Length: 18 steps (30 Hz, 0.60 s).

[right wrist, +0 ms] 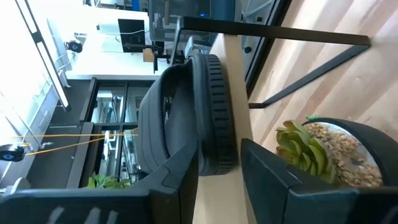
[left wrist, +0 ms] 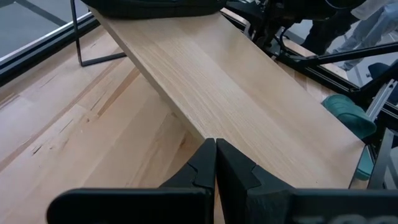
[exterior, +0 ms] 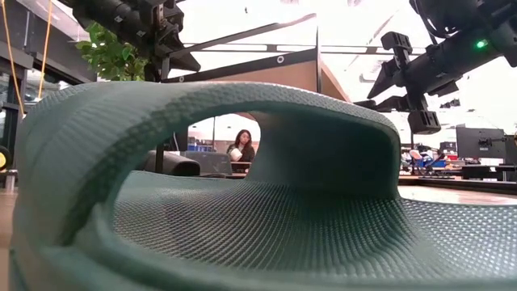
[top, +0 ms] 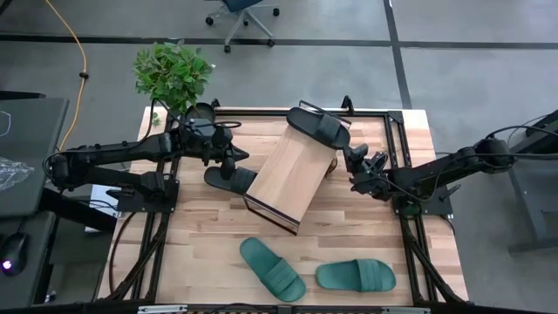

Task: Pick and place slides into the shelf
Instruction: Put the right black slipper on the shelf

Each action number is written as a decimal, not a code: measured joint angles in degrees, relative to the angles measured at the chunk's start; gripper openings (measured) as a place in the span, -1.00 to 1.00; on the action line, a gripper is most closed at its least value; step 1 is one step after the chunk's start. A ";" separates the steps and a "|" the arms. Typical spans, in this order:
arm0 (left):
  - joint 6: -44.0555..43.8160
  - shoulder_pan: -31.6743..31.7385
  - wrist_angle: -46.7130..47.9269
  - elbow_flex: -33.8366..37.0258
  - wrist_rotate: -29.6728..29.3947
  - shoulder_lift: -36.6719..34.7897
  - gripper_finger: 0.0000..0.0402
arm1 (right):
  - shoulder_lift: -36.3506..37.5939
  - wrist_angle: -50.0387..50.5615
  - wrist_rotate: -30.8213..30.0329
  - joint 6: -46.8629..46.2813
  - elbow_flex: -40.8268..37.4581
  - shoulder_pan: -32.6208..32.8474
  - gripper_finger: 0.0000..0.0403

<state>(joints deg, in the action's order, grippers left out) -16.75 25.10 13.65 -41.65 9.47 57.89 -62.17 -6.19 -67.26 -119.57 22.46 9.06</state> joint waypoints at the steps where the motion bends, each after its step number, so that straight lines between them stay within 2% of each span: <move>1: 0.00 0.02 0.02 -0.01 0.00 0.00 -1.00 | 0.00 0.57 -0.02 -0.47 0.00 0.19 -0.45; 11: 0.00 0.00 0.38 0.00 0.17 0.00 -1.00 | 3.56 7.30 -3.20 -3.39 0.00 2.71 -0.45; 18: 0.04 0.02 0.35 -0.01 0.17 0.00 -1.00 | 9.86 8.54 -2.70 3.37 0.00 4.17 -0.45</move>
<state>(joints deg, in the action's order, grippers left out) -16.71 25.12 14.00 -41.66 9.65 57.89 -52.31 2.35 -69.96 -116.20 22.46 13.23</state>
